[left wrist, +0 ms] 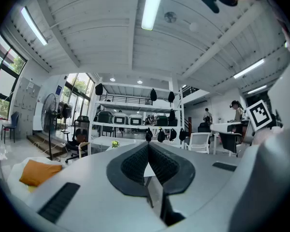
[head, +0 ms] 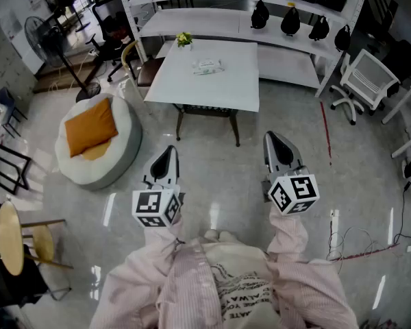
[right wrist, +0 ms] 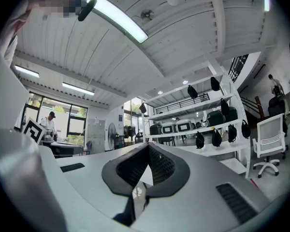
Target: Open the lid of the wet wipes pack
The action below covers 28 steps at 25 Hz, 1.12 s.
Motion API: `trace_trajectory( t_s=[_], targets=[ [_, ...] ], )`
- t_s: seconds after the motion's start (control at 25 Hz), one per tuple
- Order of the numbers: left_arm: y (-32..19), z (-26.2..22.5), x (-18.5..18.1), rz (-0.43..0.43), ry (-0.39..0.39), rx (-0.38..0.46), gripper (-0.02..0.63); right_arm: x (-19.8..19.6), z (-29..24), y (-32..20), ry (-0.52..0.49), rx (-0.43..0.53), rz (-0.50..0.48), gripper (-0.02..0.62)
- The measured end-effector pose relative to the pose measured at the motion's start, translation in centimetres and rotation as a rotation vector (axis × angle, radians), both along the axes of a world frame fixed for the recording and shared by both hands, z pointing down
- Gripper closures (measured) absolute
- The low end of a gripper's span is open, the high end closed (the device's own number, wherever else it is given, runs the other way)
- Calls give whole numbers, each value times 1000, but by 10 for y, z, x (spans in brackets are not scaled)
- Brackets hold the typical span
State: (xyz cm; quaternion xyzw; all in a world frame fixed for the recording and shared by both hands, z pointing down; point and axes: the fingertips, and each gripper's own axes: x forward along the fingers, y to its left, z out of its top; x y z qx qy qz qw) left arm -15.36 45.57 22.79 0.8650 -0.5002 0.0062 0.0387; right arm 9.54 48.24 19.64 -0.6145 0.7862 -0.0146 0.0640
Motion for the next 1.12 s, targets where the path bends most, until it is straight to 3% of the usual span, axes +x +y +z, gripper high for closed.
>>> trace_trajectory(
  t_s=[0.68, 0.88, 1.12],
  targets=[
    [15, 12, 15, -16, 16, -28, 606, 6, 16, 3, -79, -36, -83, 588],
    [17, 19, 17, -29, 22, -49, 606, 6, 21, -2, -94, -53, -105, 455],
    [9, 27, 16, -47, 26, -66, 606, 6, 30, -13, -89, -70, -113, 391]
  ],
)
